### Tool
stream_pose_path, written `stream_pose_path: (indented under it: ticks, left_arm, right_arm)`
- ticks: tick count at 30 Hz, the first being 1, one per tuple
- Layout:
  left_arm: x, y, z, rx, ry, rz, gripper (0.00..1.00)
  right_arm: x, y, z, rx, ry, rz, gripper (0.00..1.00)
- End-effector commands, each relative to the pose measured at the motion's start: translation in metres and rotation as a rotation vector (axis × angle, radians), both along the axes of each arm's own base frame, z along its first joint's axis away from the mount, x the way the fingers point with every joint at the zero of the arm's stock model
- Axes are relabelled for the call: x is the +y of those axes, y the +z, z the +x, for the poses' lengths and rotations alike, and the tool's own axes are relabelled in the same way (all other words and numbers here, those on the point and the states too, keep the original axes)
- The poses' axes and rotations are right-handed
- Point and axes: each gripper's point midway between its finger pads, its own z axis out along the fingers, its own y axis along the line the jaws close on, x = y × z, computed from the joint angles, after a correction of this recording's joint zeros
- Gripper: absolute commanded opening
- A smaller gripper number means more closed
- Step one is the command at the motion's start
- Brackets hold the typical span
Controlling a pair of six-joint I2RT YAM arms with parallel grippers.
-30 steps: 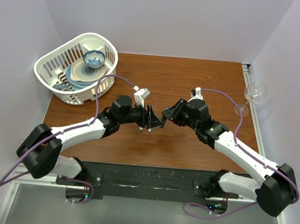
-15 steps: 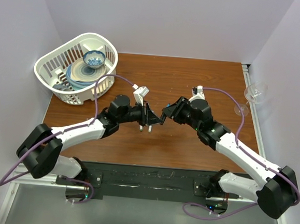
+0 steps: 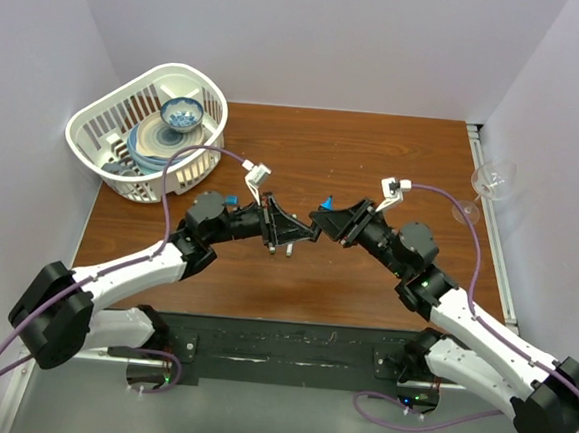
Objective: Insert the pens into the pen caps
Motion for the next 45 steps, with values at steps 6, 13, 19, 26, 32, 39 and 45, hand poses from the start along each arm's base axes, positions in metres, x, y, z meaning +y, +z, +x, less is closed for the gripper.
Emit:
stream_pose_path:
  ticks: [6, 13, 19, 26, 32, 39, 45]
  left_arm:
    - [0.009, 0.048, -0.01, -0.056, -0.013, -0.173, 0.0]
    - [0.007, 0.056, -0.009, -0.044, -0.019, -0.203, 0.0]
    - [0.006, 0.051, -0.006, -0.02, -0.006, -0.191, 0.0]
    - [0.006, 0.053, -0.007, -0.025, -0.012, -0.197, 0.0]
    - [0.028, 0.009, 0.025, 0.051, 0.247, 0.029, 0.65]
    - [0.137, -0.073, 0.098, 0.416, 0.96, 0.511, 0.67]
    - [0.193, -0.082, 0.156, 0.287, 1.175, 0.812, 0.61]
  right_arm:
    - [-0.004, 0.034, -0.018, -0.122, 0.053, 0.13, 0.43]
    - [-0.005, 0.033, -0.023, -0.13, 0.069, 0.111, 0.35]
    - [0.006, 0.03, -0.026, -0.118, 0.13, 0.121, 0.32]
    - [0.009, 0.029, -0.024, -0.11, 0.139, 0.13, 0.0]
    - [0.0, 0.031, -0.013, -0.084, 0.056, 0.052, 0.0]
    - [-0.021, 0.027, -0.007, -0.053, -0.058, -0.034, 0.0]
    - [-0.039, 0.032, -0.013, -0.095, -0.107, -0.091, 0.0]
